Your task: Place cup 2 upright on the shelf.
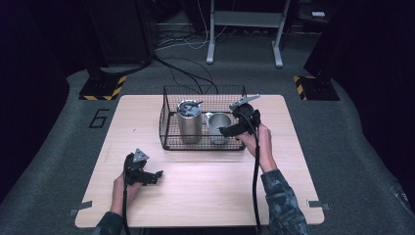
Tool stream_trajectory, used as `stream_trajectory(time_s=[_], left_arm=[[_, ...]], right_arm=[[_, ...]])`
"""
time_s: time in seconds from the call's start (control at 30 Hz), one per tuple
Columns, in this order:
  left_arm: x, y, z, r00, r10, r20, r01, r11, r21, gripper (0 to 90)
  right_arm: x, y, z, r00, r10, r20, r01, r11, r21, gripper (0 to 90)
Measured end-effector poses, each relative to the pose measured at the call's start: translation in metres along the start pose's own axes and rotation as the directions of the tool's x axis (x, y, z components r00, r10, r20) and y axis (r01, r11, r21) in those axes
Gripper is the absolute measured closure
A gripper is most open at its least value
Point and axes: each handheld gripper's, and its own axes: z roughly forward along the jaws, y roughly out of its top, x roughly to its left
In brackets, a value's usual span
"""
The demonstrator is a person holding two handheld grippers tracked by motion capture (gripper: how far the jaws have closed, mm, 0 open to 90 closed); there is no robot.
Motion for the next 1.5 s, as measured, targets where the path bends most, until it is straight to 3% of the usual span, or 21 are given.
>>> stream_trajectory(time_s=[0.23, 0.4, 0.6, 0.87, 1.0, 1.1, 1.33, 1.5], left_arm=[[0.0, 0.0, 0.0, 1.0, 0.0, 0.0, 0.0, 1.0, 0.0, 0.9], [0.0, 0.0, 0.0, 1.0, -0.001, 0.0, 0.001, 1.0, 0.0, 0.9], [0.0, 0.0, 0.0, 1.0, -0.002, -0.001, 0.002, 1.0, 0.0, 0.9], [0.0, 0.0, 0.0, 1.0, -0.002, -0.003, 0.002, 1.0, -0.001, 0.9], [0.0, 0.0, 0.0, 1.0, -0.001, -0.003, 0.001, 1.0, 0.002, 0.9], [0.0, 0.0, 0.0, 1.0, -0.001, -0.005, 0.001, 1.0, 0.001, 0.9], [0.0, 0.0, 0.0, 1.0, -0.002, -0.005, 0.002, 1.0, 0.001, 0.9], [0.0, 0.0, 0.0, 1.0, -0.003, -0.005, 0.003, 1.0, 0.002, 0.9]], right_arm=[[0.011, -0.026, -0.028, 0.999, -0.045, 0.006, 0.045, 0.999, -0.029, 0.4], [0.013, -0.05, -0.042, 0.9983, -0.05, 0.029, 0.051, 0.998, -0.041, 0.4], [0.008, -0.085, -0.055, 0.9985, -0.007, 0.054, 0.011, 0.998, -0.061, 0.3], [-0.007, -0.137, -0.055, 0.9942, 0.072, 0.08, -0.067, 0.996, -0.053, 0.3], [-0.015, -0.166, -0.052, 0.9882, 0.123, 0.092, -0.118, 0.991, -0.054, 0.3], [-0.021, -0.185, -0.048, 0.9793, 0.166, 0.116, -0.164, 0.986, -0.025, 0.7], [-0.033, -0.221, -0.042, 0.9646, 0.217, 0.15, -0.219, 0.976, -0.001, 0.7], [-0.042, -0.244, -0.033, 0.9405, 0.273, 0.202, -0.282, 0.959, 0.016, 2.0]])
